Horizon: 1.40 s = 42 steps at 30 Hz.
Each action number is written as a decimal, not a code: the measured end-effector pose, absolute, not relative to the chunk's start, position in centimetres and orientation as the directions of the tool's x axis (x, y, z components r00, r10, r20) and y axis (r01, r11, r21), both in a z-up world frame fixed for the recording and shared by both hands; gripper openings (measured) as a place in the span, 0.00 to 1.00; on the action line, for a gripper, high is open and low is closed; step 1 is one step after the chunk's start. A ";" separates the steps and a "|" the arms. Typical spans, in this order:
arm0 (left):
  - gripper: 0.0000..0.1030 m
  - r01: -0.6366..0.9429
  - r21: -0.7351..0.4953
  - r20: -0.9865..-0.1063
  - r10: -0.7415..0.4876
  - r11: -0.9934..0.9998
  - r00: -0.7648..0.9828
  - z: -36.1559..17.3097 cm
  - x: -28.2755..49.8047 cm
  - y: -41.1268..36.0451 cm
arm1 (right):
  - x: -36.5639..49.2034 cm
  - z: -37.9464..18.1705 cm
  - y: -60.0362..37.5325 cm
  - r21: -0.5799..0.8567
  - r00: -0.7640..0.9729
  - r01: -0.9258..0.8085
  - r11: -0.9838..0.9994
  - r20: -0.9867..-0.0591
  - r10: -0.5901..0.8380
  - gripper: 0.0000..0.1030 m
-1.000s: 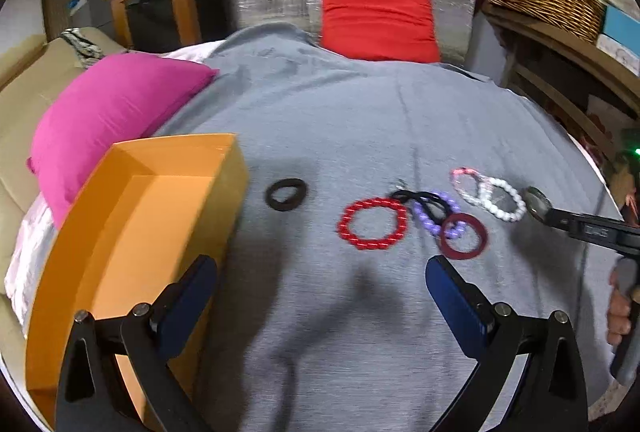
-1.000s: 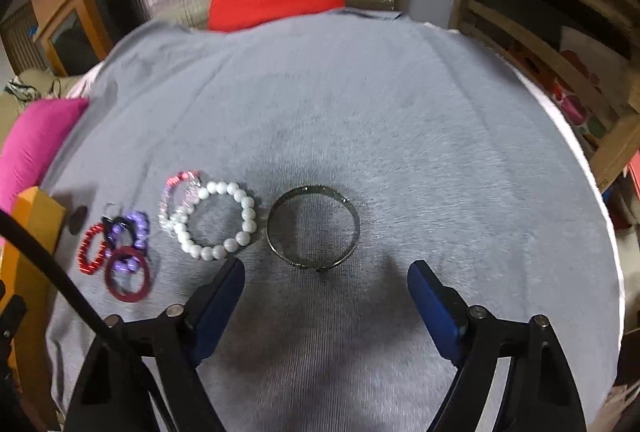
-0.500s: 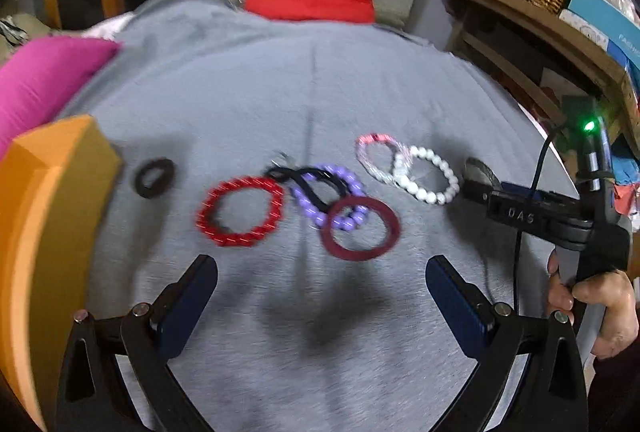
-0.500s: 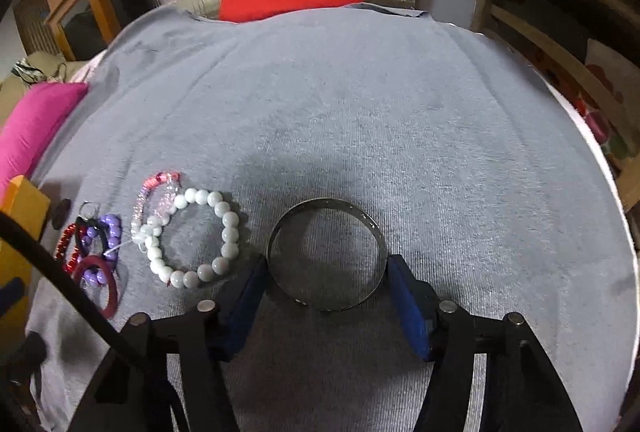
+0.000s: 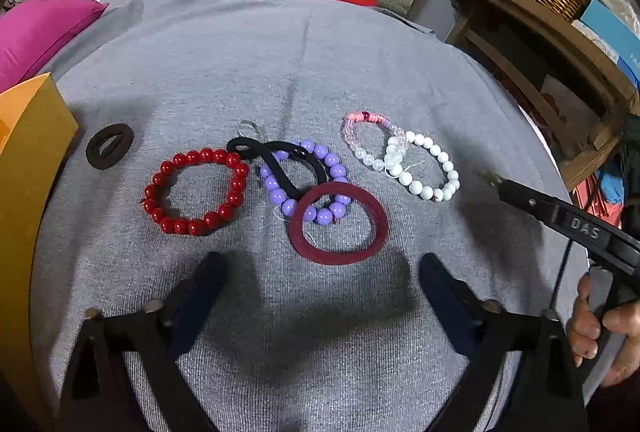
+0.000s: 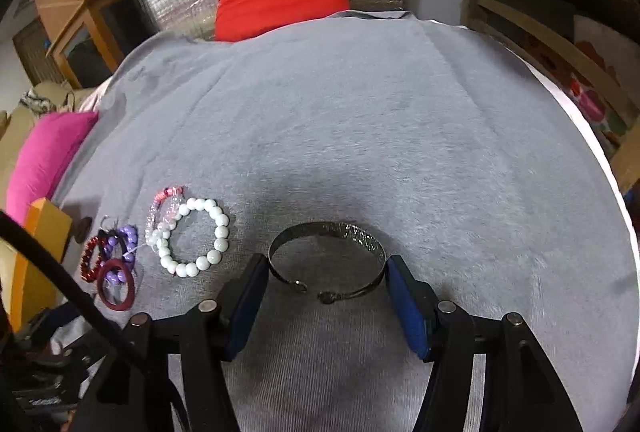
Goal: Organize jewelry
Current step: 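Lower the right tool onto the silver bangle and close on it, then close the left tool on the maroon ring while the right tool lifts the bangle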
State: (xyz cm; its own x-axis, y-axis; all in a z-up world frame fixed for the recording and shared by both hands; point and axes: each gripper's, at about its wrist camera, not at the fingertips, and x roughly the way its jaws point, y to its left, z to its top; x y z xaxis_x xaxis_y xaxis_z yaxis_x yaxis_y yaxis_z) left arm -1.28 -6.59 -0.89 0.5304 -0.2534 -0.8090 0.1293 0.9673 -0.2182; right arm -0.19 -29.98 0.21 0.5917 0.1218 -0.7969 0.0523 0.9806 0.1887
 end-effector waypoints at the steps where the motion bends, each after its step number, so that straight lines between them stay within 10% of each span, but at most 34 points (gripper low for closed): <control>1: 0.82 0.126 -0.215 -0.807 -0.249 0.968 0.535 -0.9 -1.2 -6.5 | -0.4 0.3 -30.1 0.201 0.589 0.062 0.978 -0.798 0.126 0.62; 17: 0.10 0.117 -0.319 -0.762 -0.328 0.941 0.558 -1.0 -1.4 -1.7 | -1.2 1.7 -28.8 0.223 0.602 0.059 0.973 -0.786 0.143 0.62; 24: 0.10 0.107 -0.313 -0.761 -0.317 0.944 0.566 -0.1 -1.7 -1.4 | -1.5 2.0 -28.0 0.231 0.604 0.048 0.972 -0.782 0.156 0.62; 30: 0.59 0.066 -0.289 -0.768 -0.272 0.955 0.580 0.2 -1.2 -1.5 | -1.6 1.8 -27.7 0.237 0.598 0.041 0.971 -0.784 0.166 0.62; 36: 0.58 0.093 -0.240 -0.752 -0.245 0.966 0.612 0.5 -0.2 -2.7 | -1.6 1.5 -27.8 0.251 0.590 0.047 0.967 -0.788 0.176 0.62; 42: 0.11 0.151 -0.254 -0.757 -0.294 0.955 0.584 -0.3 0.7 -3.1 | -1.7 1.7 -27.5 0.247 0.593 0.036 0.968 -0.785 0.178 0.62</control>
